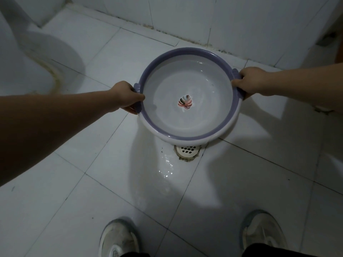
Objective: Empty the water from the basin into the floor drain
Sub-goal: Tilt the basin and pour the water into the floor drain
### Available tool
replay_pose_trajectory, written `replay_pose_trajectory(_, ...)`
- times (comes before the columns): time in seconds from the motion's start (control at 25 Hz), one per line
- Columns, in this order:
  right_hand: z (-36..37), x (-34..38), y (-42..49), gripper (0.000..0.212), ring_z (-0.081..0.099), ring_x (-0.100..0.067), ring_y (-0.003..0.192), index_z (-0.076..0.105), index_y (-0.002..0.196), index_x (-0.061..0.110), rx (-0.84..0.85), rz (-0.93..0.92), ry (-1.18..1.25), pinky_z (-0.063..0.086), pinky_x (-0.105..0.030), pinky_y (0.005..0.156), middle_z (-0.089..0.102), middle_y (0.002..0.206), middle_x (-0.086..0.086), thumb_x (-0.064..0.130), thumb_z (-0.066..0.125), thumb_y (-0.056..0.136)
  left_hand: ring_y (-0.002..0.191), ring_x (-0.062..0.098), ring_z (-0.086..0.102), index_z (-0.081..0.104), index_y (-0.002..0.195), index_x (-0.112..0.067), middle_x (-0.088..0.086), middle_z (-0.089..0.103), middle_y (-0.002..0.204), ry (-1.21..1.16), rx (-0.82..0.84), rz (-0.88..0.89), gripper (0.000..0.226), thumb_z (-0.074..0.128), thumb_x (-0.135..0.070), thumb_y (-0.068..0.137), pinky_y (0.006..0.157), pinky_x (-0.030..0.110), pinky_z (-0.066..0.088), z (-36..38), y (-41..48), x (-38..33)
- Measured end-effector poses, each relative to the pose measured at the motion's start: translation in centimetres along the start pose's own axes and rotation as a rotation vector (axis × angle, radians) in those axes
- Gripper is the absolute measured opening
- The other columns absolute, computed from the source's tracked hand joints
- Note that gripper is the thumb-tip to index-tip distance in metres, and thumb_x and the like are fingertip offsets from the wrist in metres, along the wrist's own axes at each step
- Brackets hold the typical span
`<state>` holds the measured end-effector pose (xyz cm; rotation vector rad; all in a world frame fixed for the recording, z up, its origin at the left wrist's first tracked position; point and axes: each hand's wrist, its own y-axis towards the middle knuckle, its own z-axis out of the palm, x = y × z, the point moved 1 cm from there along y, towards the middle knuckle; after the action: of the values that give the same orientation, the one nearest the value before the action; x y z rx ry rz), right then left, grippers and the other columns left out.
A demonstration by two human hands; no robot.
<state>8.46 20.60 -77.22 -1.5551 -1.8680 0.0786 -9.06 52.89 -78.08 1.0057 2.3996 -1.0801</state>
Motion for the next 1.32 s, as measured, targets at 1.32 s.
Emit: replay_pose_trajectory(1.32,0.11,-0.35,0.51,0.035,0.064,-0.034,0.079,0.060,0.105,-0.005,-0.027,-0.043,-0.009,0.055,-0.044,0.081,0.064,0.095,-0.023,0.026,0.048,0.098,0.051,0.017,0.071,0.062,0.111,-0.001,0.011,0.070,0.084,0.014,-0.020,0.006,0.027,0.067,-0.019,0.091,0.037,0.020,0.052,0.50,0.77,-0.01)
